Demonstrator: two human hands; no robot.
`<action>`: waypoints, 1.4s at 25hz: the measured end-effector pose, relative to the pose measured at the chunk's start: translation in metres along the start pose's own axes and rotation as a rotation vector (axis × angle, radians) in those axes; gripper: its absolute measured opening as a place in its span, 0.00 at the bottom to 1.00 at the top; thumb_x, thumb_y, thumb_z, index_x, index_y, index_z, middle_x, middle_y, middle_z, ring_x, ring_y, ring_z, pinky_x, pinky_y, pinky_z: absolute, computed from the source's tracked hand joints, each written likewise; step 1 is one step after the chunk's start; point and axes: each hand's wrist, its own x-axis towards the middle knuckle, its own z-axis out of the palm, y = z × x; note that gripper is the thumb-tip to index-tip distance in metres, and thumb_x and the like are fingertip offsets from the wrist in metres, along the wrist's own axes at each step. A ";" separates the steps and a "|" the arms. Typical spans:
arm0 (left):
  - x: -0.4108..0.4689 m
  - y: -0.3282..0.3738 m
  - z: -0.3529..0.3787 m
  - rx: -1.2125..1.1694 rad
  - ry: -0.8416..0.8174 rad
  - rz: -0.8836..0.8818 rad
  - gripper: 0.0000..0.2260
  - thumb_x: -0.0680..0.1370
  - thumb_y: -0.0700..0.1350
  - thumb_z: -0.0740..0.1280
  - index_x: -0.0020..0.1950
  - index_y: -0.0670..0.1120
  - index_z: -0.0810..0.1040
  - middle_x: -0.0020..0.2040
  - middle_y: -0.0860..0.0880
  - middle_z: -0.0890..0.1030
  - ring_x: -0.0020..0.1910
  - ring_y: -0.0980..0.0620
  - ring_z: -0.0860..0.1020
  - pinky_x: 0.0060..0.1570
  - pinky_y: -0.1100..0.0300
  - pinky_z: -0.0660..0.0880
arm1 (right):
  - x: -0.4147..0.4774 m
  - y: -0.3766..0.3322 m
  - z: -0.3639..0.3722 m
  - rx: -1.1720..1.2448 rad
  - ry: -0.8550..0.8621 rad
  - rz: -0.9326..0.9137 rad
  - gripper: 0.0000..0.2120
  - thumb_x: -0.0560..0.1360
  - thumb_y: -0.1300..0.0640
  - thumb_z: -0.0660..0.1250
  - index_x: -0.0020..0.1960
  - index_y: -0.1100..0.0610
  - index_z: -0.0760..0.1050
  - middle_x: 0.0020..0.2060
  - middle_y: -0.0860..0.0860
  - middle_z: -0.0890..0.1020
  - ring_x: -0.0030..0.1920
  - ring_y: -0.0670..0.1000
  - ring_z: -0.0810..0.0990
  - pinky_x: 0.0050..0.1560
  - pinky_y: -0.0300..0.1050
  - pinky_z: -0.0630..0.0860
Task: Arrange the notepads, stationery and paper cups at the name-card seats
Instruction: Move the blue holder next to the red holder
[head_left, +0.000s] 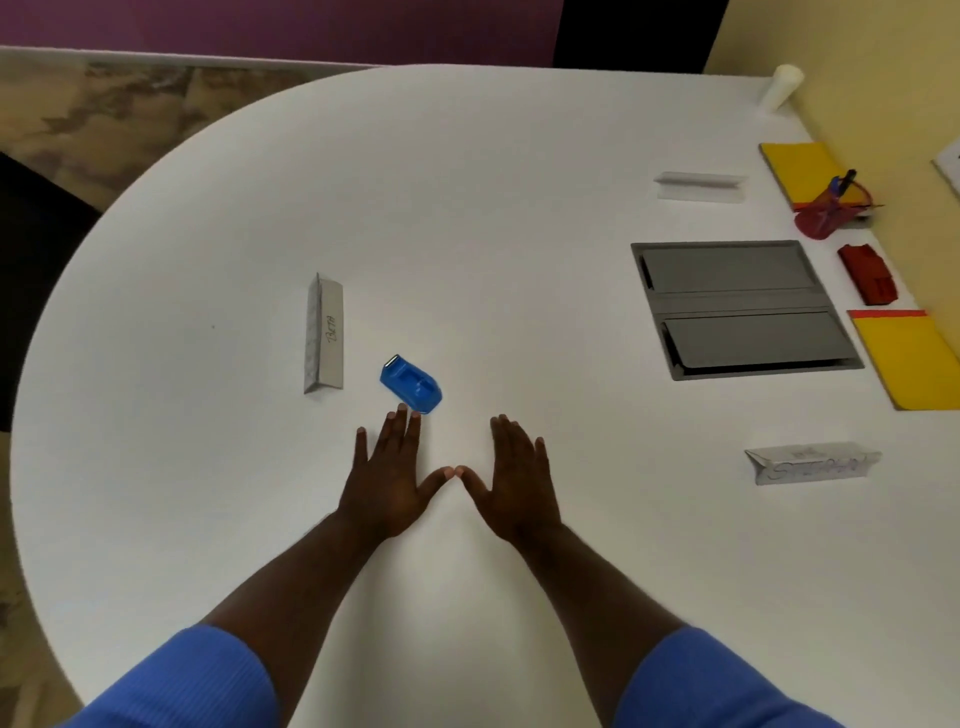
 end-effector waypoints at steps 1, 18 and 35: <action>0.009 -0.003 0.000 -0.021 -0.002 -0.018 0.47 0.75 0.77 0.34 0.83 0.45 0.37 0.84 0.46 0.40 0.83 0.48 0.42 0.80 0.41 0.39 | 0.012 -0.003 0.002 0.005 -0.006 -0.002 0.42 0.79 0.30 0.50 0.83 0.57 0.50 0.81 0.54 0.58 0.82 0.53 0.53 0.81 0.56 0.44; 0.059 -0.052 0.015 -0.244 0.060 -0.181 0.38 0.84 0.61 0.57 0.84 0.46 0.41 0.85 0.48 0.46 0.84 0.49 0.49 0.80 0.48 0.47 | 0.136 -0.070 0.042 0.087 -0.004 -0.011 0.27 0.77 0.46 0.69 0.72 0.56 0.68 0.61 0.52 0.77 0.60 0.54 0.76 0.61 0.49 0.72; 0.011 0.069 0.001 -0.367 0.065 0.248 0.28 0.76 0.53 0.76 0.74 0.52 0.73 0.69 0.54 0.79 0.65 0.53 0.78 0.60 0.63 0.70 | -0.038 0.040 -0.037 0.390 0.144 -0.035 0.28 0.69 0.61 0.75 0.68 0.62 0.74 0.59 0.55 0.79 0.59 0.54 0.78 0.59 0.43 0.75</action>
